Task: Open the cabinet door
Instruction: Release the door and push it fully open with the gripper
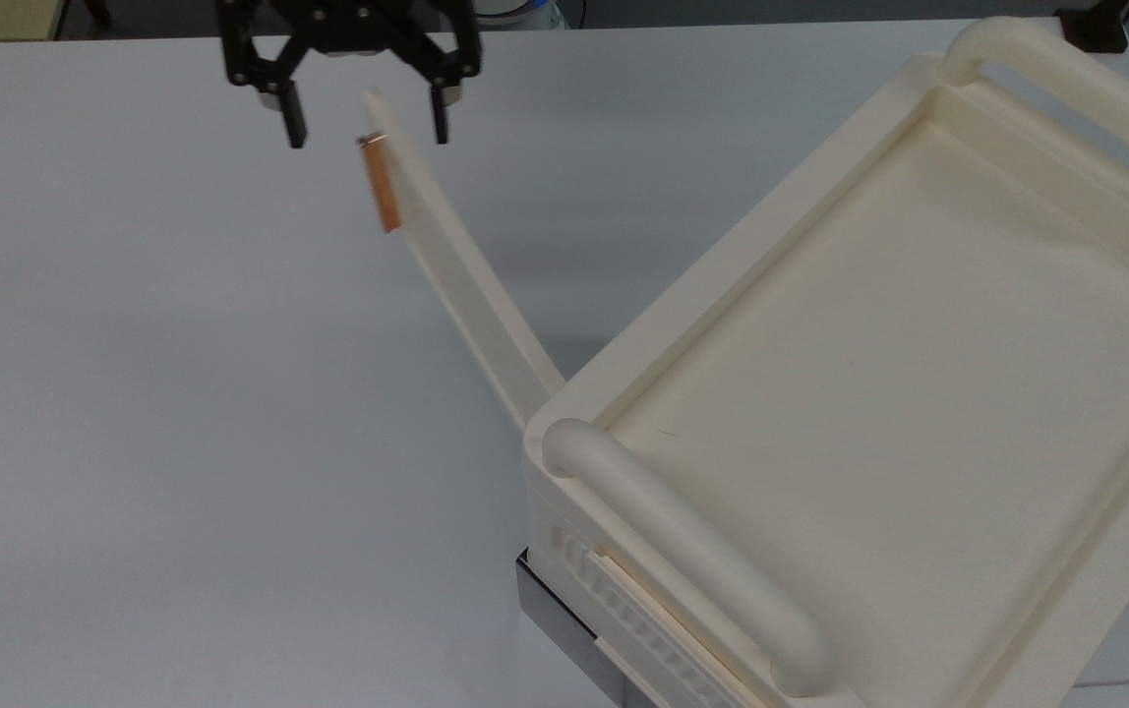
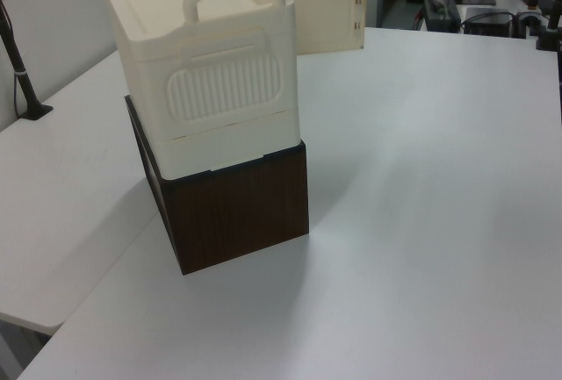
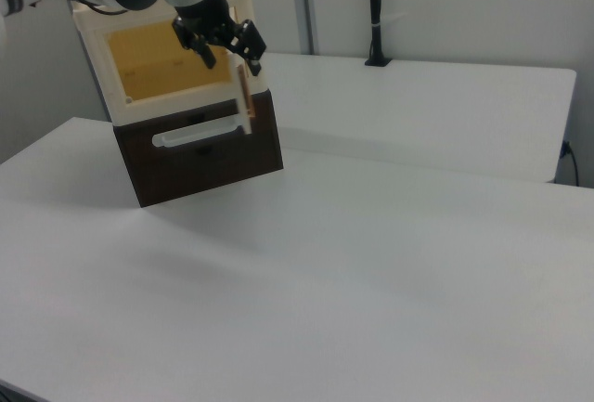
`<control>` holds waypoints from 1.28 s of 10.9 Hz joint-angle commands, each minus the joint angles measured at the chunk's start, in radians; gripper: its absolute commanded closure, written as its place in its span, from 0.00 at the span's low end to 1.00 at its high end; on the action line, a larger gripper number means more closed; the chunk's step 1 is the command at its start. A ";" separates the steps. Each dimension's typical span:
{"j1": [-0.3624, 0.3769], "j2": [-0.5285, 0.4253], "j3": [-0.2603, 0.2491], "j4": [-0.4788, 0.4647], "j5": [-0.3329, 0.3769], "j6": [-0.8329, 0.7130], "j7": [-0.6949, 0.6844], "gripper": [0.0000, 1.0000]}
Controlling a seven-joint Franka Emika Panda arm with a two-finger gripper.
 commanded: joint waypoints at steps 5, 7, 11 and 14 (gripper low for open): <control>-0.074 -0.118 -0.093 0.011 -0.043 -0.193 -0.016 0.00; -0.039 -0.124 -0.090 0.011 -0.049 -0.267 -0.004 0.00; 0.116 -0.211 -0.091 -0.091 -0.125 -0.458 0.121 0.00; 0.136 -0.235 -0.100 -0.178 -0.122 -0.374 0.151 0.00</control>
